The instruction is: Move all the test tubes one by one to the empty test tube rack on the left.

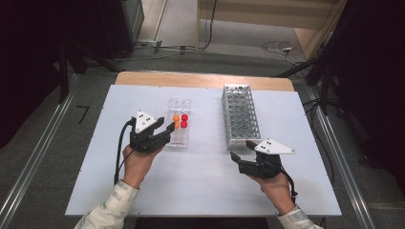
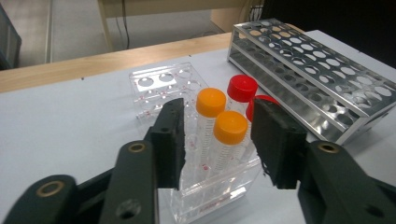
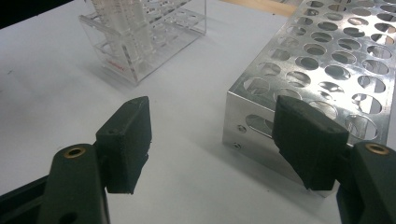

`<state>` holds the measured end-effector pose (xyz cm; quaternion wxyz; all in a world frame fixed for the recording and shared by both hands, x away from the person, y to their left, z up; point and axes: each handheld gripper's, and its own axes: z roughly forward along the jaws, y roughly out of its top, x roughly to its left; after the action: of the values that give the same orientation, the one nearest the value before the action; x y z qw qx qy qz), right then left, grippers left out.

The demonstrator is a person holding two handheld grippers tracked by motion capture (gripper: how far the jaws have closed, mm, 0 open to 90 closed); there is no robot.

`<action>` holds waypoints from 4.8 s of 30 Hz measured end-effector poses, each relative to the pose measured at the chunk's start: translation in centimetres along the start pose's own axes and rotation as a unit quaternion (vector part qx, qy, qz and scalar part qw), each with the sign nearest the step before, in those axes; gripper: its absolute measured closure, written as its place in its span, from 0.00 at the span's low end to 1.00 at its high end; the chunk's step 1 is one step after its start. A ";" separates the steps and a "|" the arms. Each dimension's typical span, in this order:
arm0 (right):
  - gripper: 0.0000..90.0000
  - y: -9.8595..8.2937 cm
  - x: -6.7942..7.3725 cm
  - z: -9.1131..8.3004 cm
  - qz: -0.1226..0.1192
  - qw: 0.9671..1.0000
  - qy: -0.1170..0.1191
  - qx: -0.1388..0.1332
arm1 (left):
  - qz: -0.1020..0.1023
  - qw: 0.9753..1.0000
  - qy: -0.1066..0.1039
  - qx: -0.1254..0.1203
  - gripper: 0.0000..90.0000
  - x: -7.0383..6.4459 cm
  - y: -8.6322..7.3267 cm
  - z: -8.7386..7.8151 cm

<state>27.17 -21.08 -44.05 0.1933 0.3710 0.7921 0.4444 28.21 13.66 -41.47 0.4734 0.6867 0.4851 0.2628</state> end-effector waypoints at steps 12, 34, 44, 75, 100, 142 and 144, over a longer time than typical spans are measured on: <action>0.30 0.0 -0.1 0.0 0.002 1.000 -0.002 0.001 | -0.003 1.000 0.002 0.004 0.44 -0.5 0.1 -0.4; 0.30 -0.1 -0.2 0.0 0.001 1.000 -0.004 0.000 | 0.004 1.000 0.014 0.007 0.25 -1.1 0.2 -0.6; 0.30 0.0 -0.3 -0.2 0.003 1.000 -0.006 -0.004 | 0.007 1.000 0.012 0.005 0.24 -1.1 0.2 -1.3; 0.29 -0.1 -1.6 -1.3 0.011 1.000 -0.022 -0.016 | 0.007 1.000 0.023 0.010 0.24 -0.2 -1.8 -3.7; 0.29 -1.0 -4.5 -4.0 0.039 0.997 -0.061 -0.032 | -0.008 0.999 0.047 0.007 0.22 1.0 -3.4 -5.6; 0.29 -3.2 -8.0 -7.0 0.061 0.991 -0.117 -0.037 | -0.043 0.996 0.080 0.007 0.17 3.2 -5.4 -6.7; 0.29 -3.3 -8.1 -7.2 0.061 0.990 -0.119 -0.036 | -0.045 0.996 0.082 0.007 0.17 3.3 -5.5 -6.7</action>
<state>26.50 -32.35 -43.26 0.2724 0.4619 0.7225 0.4364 21.70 19.81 -43.95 0.4382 0.6438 0.5544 0.2936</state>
